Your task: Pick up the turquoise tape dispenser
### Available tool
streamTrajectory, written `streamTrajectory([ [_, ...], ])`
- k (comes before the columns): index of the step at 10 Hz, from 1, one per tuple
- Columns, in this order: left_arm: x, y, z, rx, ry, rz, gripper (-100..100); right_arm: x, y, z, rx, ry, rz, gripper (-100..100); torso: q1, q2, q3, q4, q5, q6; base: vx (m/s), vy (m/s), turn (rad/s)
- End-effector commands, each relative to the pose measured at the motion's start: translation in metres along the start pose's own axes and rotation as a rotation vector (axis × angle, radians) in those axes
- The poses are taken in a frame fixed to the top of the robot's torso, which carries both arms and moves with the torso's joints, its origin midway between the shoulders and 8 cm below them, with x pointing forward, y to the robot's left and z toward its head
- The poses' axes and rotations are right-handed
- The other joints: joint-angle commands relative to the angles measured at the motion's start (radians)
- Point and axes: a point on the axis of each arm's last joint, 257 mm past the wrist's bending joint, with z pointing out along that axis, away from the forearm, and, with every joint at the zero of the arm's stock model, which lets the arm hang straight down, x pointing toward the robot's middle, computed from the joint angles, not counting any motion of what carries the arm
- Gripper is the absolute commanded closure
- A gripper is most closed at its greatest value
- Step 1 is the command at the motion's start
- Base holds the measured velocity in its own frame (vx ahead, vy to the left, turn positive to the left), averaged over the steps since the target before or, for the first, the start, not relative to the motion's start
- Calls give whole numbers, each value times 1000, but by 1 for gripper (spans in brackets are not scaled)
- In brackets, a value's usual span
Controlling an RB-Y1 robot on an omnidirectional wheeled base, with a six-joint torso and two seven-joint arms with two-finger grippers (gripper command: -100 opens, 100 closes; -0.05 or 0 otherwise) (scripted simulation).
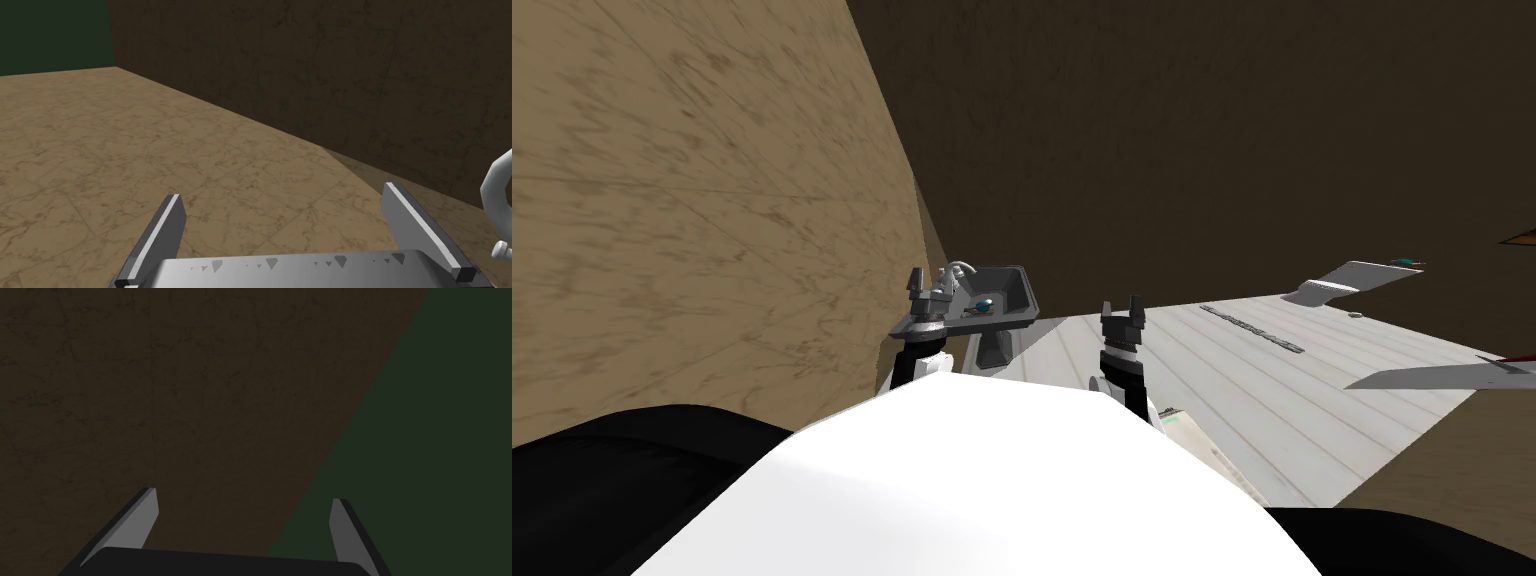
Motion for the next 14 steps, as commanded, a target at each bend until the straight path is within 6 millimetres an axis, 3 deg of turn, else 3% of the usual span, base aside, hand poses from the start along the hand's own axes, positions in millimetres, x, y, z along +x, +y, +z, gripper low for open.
streamTrajectory([
  [1, 6, 8, 2, -21, 38, -2, -100, 0, 0, 0, 0, 0, 0, 0, 0, 0, 0, 0, 0, 0, -12, 14, 44],
  [5, 20, 34, 9, -91, 116, -24, -100, 0, 0, 0, 0, 0, 0, 0, 3, 1, 1, 0, 1, 0, -20, 33, 58],
  [10, 38, 83, 19, -232, 220, -62, -100, 0, 0, 0, 0, 0, 0, 0, 3, 1, 0, 0, 1, 0, -18, 38, 78],
  [14, 42, 110, 21, -317, 258, -71, -100, 0, 0, 0, 0, 0, 0, 0, 2, 0, 0, 0, 0, 0, -4, 21, 44],
])
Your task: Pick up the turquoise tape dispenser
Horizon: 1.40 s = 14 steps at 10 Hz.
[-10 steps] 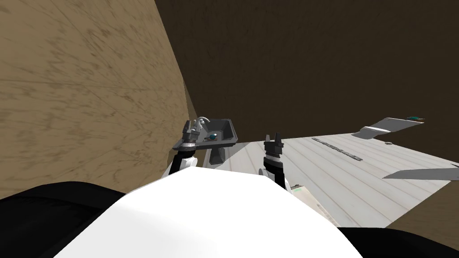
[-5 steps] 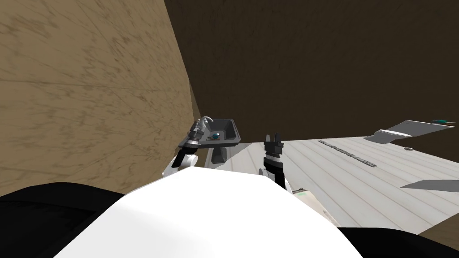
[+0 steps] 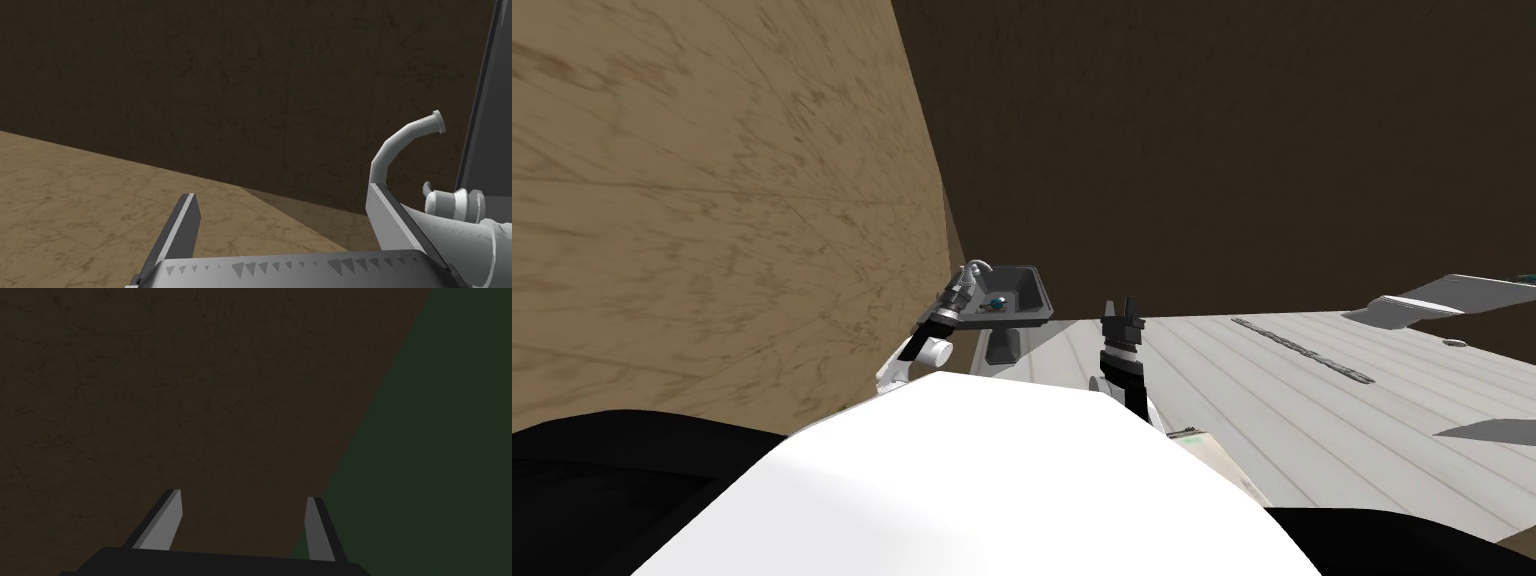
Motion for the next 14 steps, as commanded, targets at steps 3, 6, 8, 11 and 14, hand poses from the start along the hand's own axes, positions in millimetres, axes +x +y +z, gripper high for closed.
streamTrajectory([
  [3, -4, 31, 10, -103, 31, -12, -100, 0, 0, 0, 0, 0, 0, 0, 0, -1, 0, 0, 0, 0, 7, 12, 45],
  [6, -12, 61, 16, -211, 46, -22, -100, 0, 0, 0, 0, 0, 0, 0, -1, -1, -1, 0, 0, 0, 17, 0, 36],
  [8, -18, 77, 17, -270, 47, -26, -100, 0, 0, 0, 0, 0, 0, 0, -2, -1, -1, 0, 0, 0, 17, -12, 21],
  [11, -34, 105, 17, -381, 39, -38, -100, 0, 0, 0, 0, 0, 0, 0, -2, -1, -1, 0, -1, 0, 21, -17, 14],
  [14, -46, 124, 13, -463, 22, -44, -100, 0, 0, 0, 0, 0, 0, 0, -3, -2, -1, 0, -1, 0, 28, -28, 7],
])
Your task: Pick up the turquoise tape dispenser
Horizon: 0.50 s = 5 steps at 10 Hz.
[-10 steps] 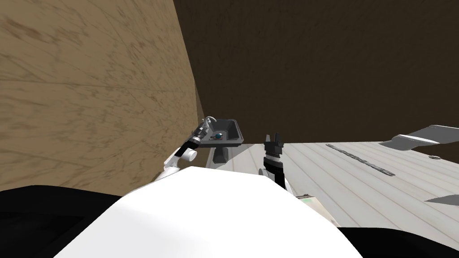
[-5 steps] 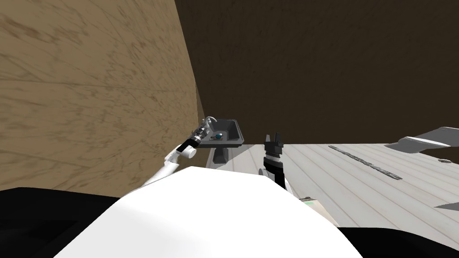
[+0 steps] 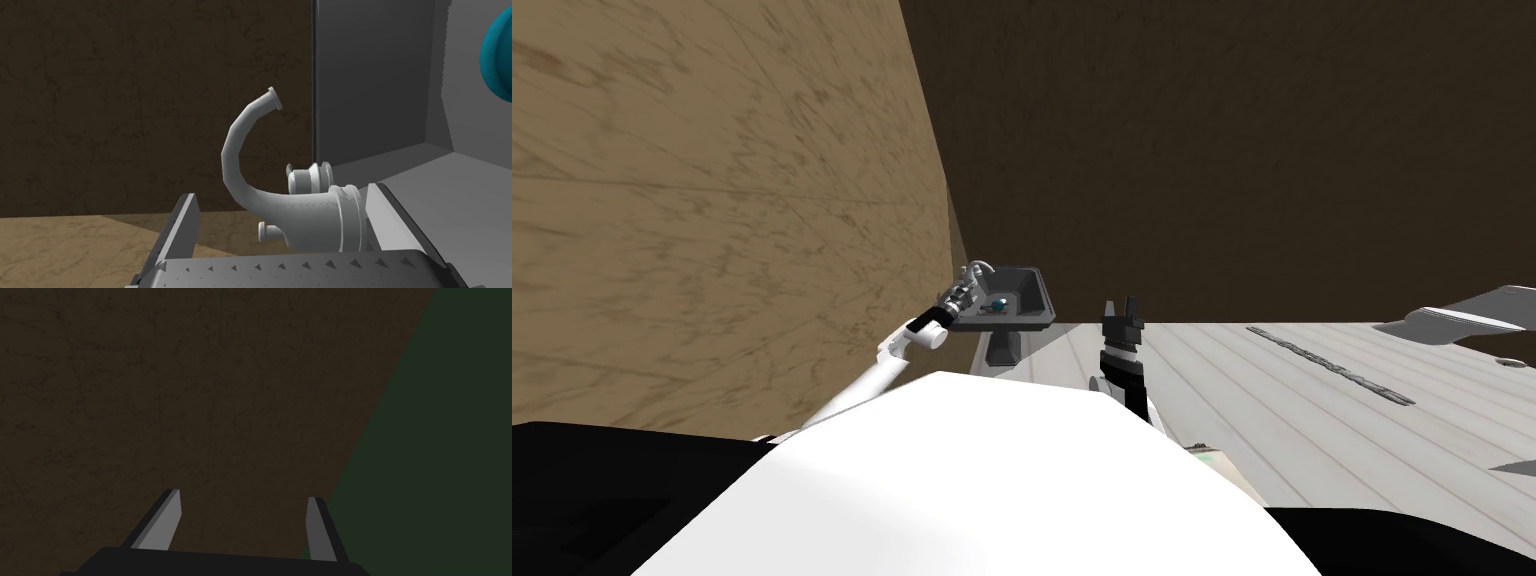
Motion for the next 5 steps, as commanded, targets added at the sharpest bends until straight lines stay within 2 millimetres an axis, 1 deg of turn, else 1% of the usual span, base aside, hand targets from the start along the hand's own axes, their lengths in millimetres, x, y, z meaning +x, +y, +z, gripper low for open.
streamTrajectory([
  [1, -15, 16, 4, -68, -17, -15, -100, 0, 0, 0, 0, 0, 0, 0, 0, 0, 0, 0, 0, 0, 34, -37, -1],
  [2, -16, 20, 3, -86, -22, -15, -100, 0, 0, 0, 0, 0, 0, 0, 0, 0, 0, 0, 0, 0, 31, -31, 0],
  [3, -28, 31, 5, -133, -38, -31, -100, 0, 0, 0, 0, 0, 0, 0, 0, 0, 0, 0, 0, 0, 48, -47, -9],
  [4, -30, 36, 4, -153, -43, -31, -100, 0, 0, 0, 0, 0, 0, 0, -1, -1, -1, 0, 0, 0, 37, -40, -1],
  [5, -42, 44, 5, -195, -61, -49, -100, 0, 0, 0, 0, 0, 0, 0, -1, 0, 0, 0, 0, 0, 36, -43, -11],
])
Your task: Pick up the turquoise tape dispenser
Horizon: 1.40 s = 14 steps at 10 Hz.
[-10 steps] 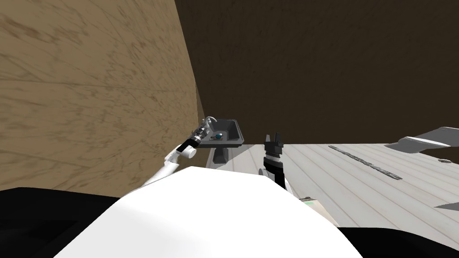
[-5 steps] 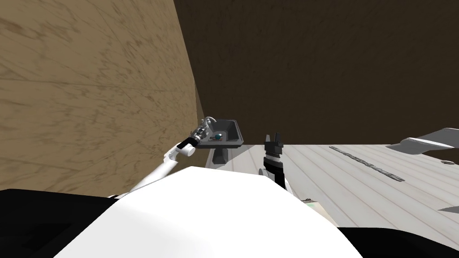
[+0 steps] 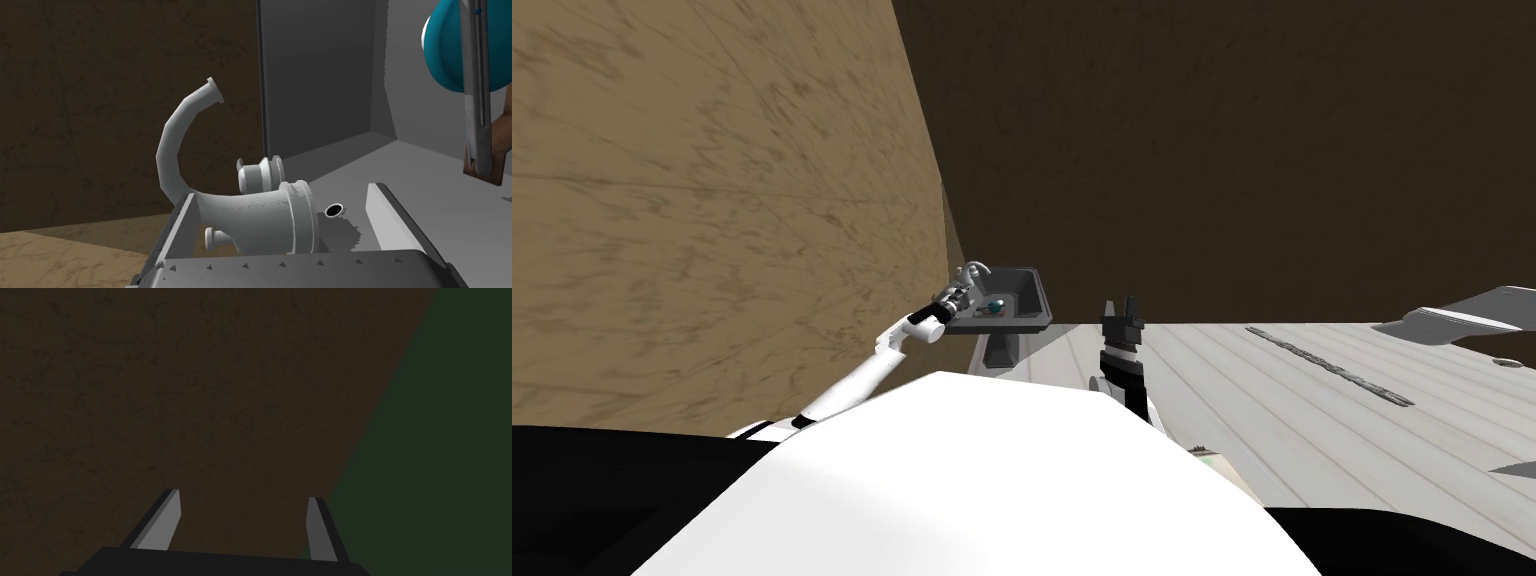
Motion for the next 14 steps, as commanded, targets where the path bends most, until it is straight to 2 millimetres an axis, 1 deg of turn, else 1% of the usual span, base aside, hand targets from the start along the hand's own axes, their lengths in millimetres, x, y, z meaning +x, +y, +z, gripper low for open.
streamTrajectory([
  [1, -11, 14, -2, -53, -18, -11, -100, 0, 0, 0, 0, 0, 0, 0, 0, 0, 0, 0, 0, 0, 35, -46, -14],
  [2, -24, 23, 0, -99, -40, -33, -100, 0, 0, 0, 0, 0, 0, 0, 0, 0, 0, 0, 0, 0, 43, -54, -23],
  [3, -26, 28, -1, -119, -46, -33, -100, 0, 0, 0, 0, 0, 0, 0, -1, 0, 0, 0, 0, 0, 38, -47, -9],
  [4, -40, 38, -1, -167, -71, -57, -100, 0, 0, 0, 0, 0, 0, 0, 0, 0, 0, 0, 0, 0, 56, -72, -36],
  [5, -41, 42, -2, -183, -76, -57, -100, 0, 0, 0, 0, 0, 0, 0, -2, -1, 0, 0, 0, 0, 50, -61, -8],
  [6, -54, 49, -3, -218, -99, -83, -100, 0, 0, 0, 0, 0, 0, 0, -1, -1, 0, 0, 0, 0, 56, -57, -33],
  [7, -56, 56, -5, -247, -108, -83, -100, 0, 0, 0, 0, 0, 0, 0, -1, -1, -1, 0, 0, 0, 43, -45, -19],
  [8, -69, 63, -7, -284, -134, -111, -100, 0, 0, 0, 0, 0, 0, 0, 0, 0, 0, 0, 0, 0, 54, -65, -46],
  [9, -71, 69, -9, -308, -141, -111, -100, 0, 0, 0, 0, 0, 0, 0, -1, -1, -1, 0, 0, 0, 53, -66, -18],
  [10, -84, 77, -12, -347, -169, -140, -100, 0, 0, 0, 0, 0, 0, 0, -1, -1, -1, 0, 0, 0, 62, -69, -37],
  [11, -85, 82, -15, -367, -176, -140, -100, 0, 0, 0, 0, 0, 0, 0, -2, -1, -1, 0, 0, 0, 44, -58, -20],
  [12, -98, 90, -20, -409, -206, -170, -100, 0, 0, 0, 0, 0, 0, 0, -1, 0, 0, 0, 0, 0, 51, -73, -52],
  [13, -99, 94, -21, -423, -210, -170, -100, 0, 0, 0, 0, 0, 0, 0, -2, 0, 0, 0, 0, 0, 48, -64, -22],
  [14, -111, 102, -28, -465, -241, -201, -100, 0, 0, 0, 0, 0, 0, 0, -1, 0, 0, 0, 0, 0, 56, -81, -64],
])
